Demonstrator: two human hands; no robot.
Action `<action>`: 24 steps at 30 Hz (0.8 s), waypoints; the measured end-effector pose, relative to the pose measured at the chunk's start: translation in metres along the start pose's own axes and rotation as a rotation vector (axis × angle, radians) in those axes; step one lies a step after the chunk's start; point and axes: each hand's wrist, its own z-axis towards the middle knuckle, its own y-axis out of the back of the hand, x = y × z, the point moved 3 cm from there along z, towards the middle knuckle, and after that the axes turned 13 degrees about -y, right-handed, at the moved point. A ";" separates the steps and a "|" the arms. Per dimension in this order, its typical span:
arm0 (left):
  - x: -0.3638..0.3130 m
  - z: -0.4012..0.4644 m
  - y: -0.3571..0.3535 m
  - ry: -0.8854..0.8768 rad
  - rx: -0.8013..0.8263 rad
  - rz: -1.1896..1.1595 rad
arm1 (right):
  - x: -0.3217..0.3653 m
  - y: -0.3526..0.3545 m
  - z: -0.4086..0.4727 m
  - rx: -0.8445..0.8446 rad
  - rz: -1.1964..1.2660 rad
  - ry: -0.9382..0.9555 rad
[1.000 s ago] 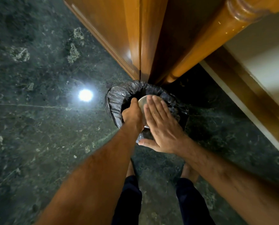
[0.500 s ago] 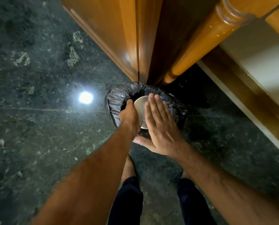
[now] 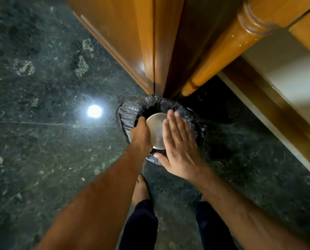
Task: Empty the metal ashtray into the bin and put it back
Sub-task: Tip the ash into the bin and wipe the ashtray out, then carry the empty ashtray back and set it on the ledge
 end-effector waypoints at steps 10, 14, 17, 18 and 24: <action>-0.015 -0.016 -0.001 -0.046 0.069 -0.046 | -0.004 0.001 0.018 0.297 -0.161 -0.035; -0.038 -0.031 0.001 -0.242 0.128 0.045 | -0.024 0.017 0.021 0.435 0.594 -0.654; -0.054 -0.043 0.007 -0.505 0.312 0.152 | -0.040 0.032 0.019 0.561 1.025 -0.864; -0.059 -0.049 0.010 -0.498 0.312 0.103 | -0.042 0.040 0.018 0.519 1.072 -0.867; -0.099 -0.123 0.029 -0.506 0.343 -0.193 | -0.014 0.105 0.010 0.194 1.165 -0.649</action>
